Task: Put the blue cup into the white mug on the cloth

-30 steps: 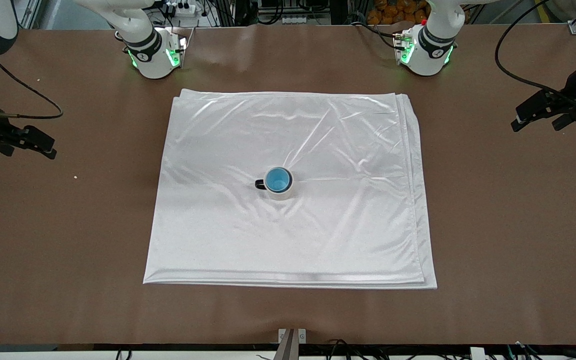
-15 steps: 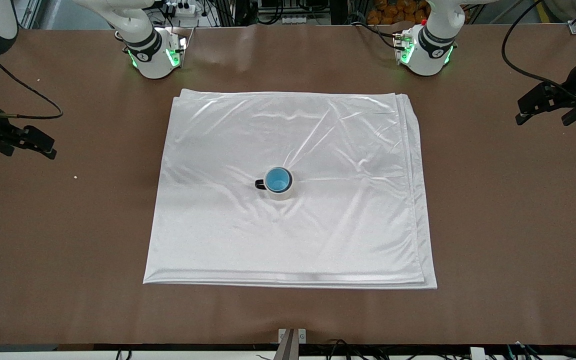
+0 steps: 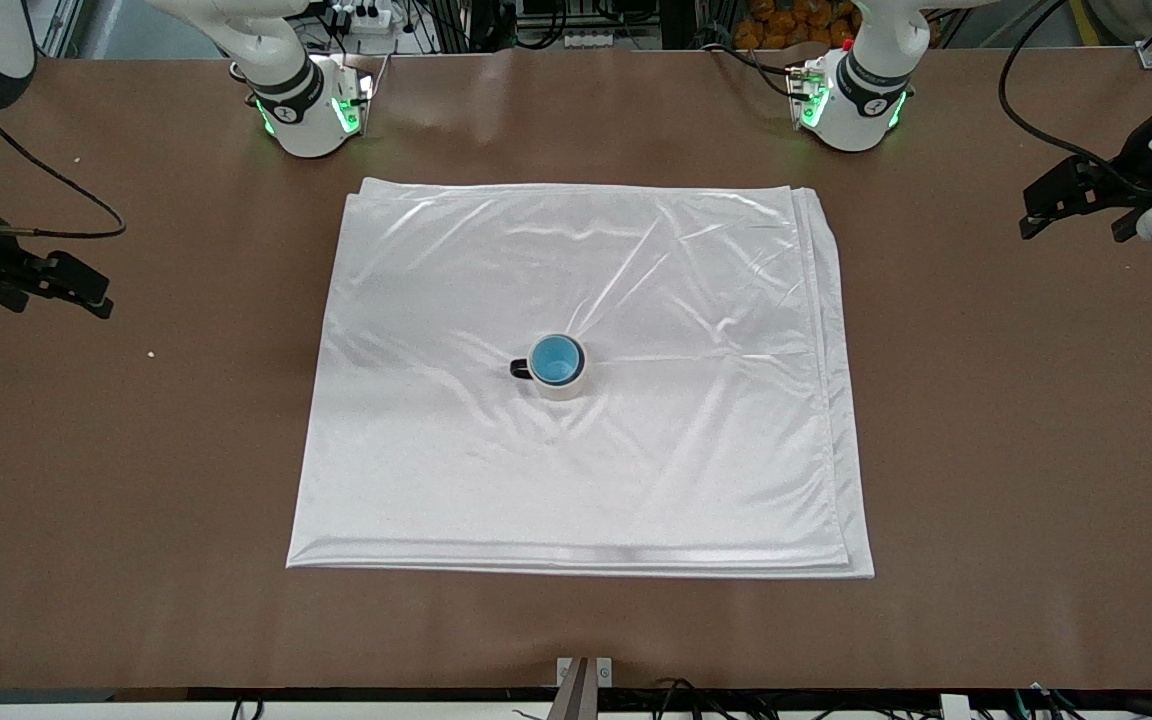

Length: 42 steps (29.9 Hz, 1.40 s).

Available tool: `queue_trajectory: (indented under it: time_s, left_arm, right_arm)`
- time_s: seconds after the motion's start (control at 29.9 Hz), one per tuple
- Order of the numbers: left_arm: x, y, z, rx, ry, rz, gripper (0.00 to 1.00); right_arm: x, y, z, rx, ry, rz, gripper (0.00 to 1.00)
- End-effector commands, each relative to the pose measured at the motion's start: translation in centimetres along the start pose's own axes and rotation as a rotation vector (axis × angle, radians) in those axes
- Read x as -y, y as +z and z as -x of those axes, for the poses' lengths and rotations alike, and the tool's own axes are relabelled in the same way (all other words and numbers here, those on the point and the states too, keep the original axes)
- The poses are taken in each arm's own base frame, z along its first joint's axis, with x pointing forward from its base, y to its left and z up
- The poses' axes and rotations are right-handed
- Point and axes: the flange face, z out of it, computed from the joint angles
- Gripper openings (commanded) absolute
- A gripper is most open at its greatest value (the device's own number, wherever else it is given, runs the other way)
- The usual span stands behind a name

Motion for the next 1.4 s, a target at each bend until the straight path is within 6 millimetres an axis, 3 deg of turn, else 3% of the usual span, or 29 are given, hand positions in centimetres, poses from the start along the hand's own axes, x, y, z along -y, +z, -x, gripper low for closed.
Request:
queue_trajectory:
  time_s: [0.0,1.37]
  left_arm:
    - [-0.06,-0.49,-0.24,0.01,0.023,0.009,1.0]
    - [0.32,0.23,-0.5,0.026,0.036,-0.001,1.0]
  right_arm:
    - [0.13,-0.36,0.12,-0.004,0.015,-0.018,1.0]
    - [0.61,-0.69,0.33,-0.006,0.005,-0.017,1.0]
